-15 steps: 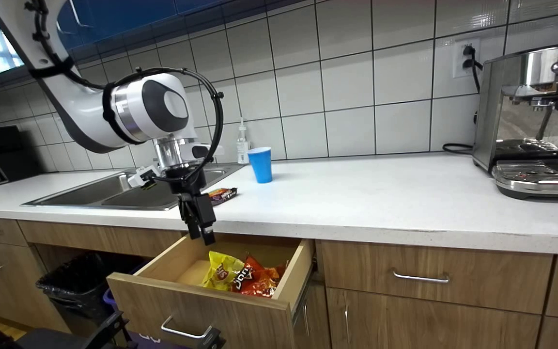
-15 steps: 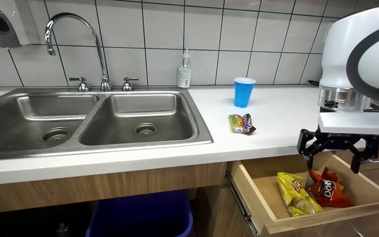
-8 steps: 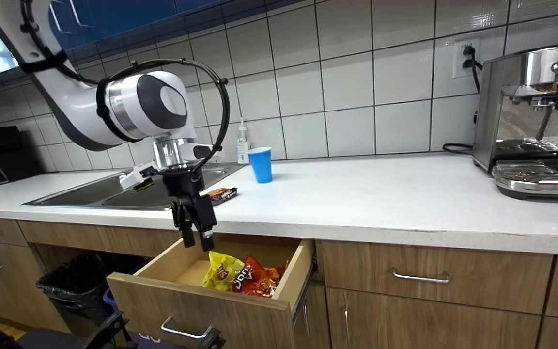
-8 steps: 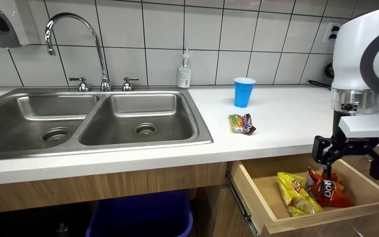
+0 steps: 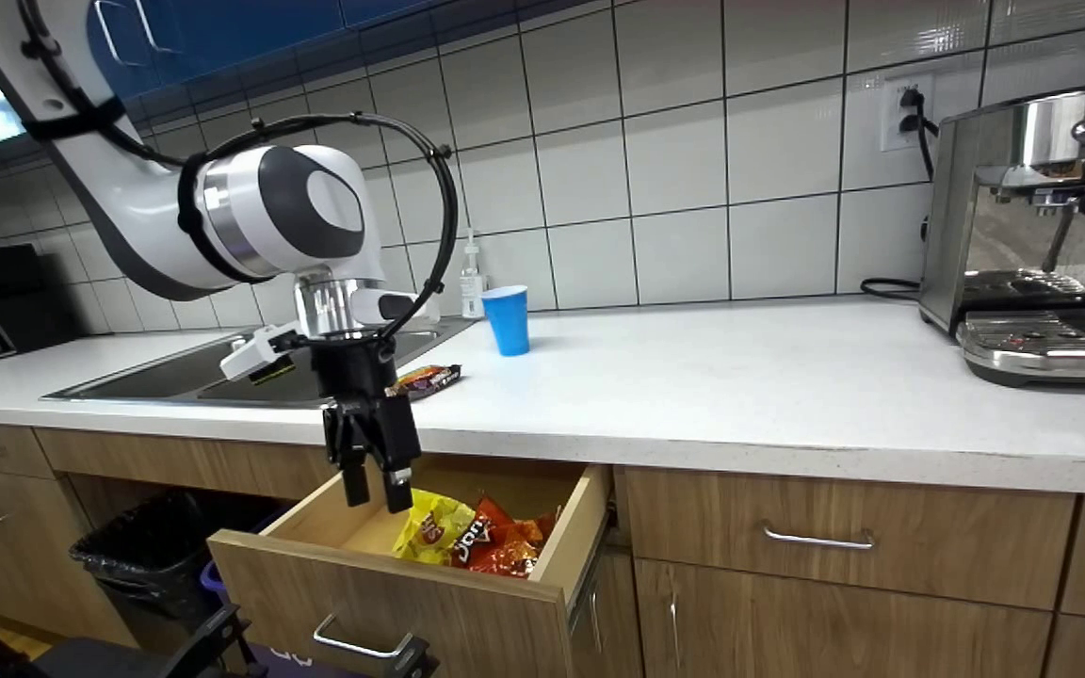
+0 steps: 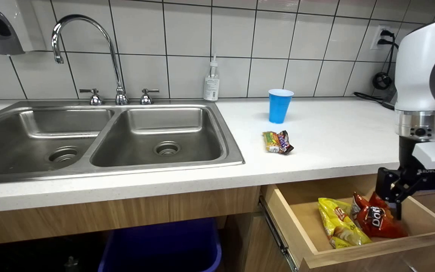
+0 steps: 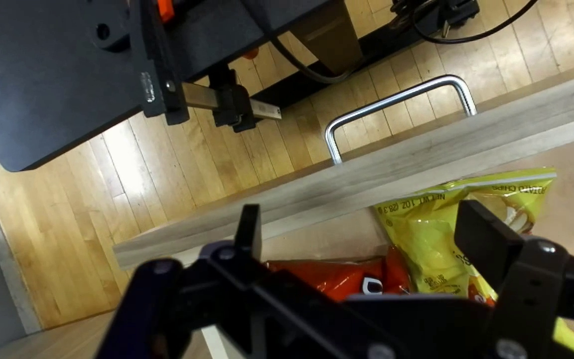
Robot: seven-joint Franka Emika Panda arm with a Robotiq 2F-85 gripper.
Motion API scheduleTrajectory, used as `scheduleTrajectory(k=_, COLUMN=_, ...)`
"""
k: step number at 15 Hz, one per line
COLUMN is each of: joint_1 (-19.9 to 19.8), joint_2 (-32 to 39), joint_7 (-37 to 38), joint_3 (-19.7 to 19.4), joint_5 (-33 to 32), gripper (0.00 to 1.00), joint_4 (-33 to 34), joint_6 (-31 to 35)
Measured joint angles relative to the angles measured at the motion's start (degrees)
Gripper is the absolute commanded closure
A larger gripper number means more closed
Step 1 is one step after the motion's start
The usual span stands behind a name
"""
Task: Put the red and yellow packets in the open drawer, then close the drawer
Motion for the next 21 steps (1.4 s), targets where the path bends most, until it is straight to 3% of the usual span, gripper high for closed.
scheduleTrajectory(k=21, joint_1=-1.5, joint_2=1.9, joint_7=-3.0, joint_3=-2.7, joint_5=-7.7, gripper=0.00, joint_4=-3.6, joint_6=-0.9)
